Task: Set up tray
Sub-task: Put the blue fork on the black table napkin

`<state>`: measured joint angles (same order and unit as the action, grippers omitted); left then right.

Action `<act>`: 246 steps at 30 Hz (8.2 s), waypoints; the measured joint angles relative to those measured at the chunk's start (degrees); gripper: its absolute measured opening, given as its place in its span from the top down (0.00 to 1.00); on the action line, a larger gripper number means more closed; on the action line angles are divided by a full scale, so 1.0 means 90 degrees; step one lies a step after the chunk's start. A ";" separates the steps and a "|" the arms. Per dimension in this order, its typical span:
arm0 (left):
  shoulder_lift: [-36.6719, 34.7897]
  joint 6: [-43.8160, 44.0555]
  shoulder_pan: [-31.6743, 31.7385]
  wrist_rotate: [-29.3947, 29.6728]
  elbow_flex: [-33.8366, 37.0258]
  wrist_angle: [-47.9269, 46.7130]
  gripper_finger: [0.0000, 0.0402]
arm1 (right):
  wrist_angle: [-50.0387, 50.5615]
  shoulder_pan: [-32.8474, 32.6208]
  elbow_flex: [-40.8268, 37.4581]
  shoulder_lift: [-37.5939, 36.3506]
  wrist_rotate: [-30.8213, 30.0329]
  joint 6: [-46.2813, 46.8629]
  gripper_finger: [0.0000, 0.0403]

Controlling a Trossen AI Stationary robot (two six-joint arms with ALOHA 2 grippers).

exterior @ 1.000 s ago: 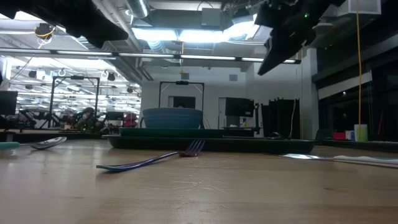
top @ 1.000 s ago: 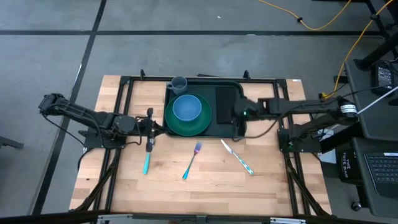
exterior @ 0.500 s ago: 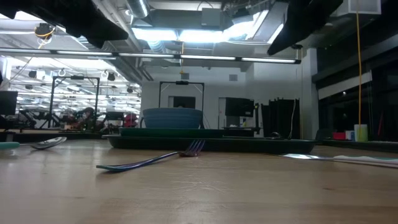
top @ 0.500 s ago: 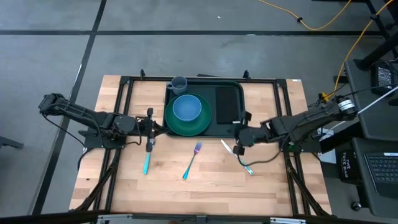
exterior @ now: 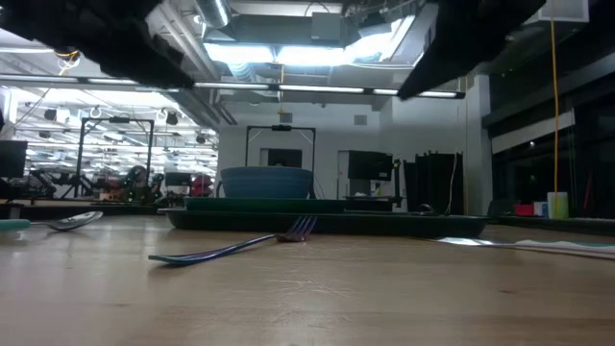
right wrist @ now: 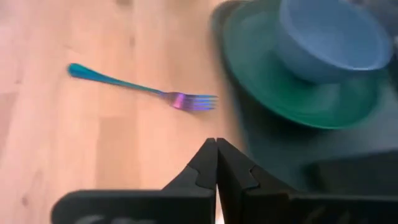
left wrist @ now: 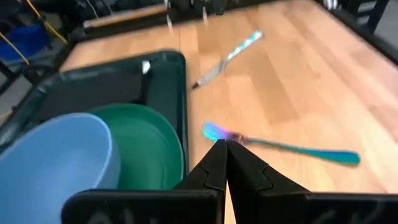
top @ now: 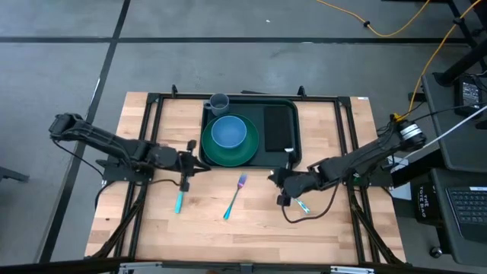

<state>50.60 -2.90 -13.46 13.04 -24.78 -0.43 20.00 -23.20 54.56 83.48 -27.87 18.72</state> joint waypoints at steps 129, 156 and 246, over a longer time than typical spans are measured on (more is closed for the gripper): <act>0.6116 -0.2969 -0.0009 -0.0850 -0.3618 -0.1379 0.70 | -0.3209 -0.0073 -0.1724 -0.0391 0.0281 -0.0274 0.93; 0.5943 0.0687 -0.0476 -0.0888 -0.3559 -0.1686 0.70 | -0.3252 -0.0073 -0.1724 -0.0391 0.0744 -0.0646 0.93; 0.6187 0.3053 -0.0672 -0.0129 -0.3597 -0.1746 0.99 | -0.3287 -0.0061 -0.1724 -0.0391 0.0723 -0.0967 0.93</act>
<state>106.28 24.58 -19.51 11.88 -57.16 -16.14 -9.58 -23.75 39.05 79.96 -21.37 10.02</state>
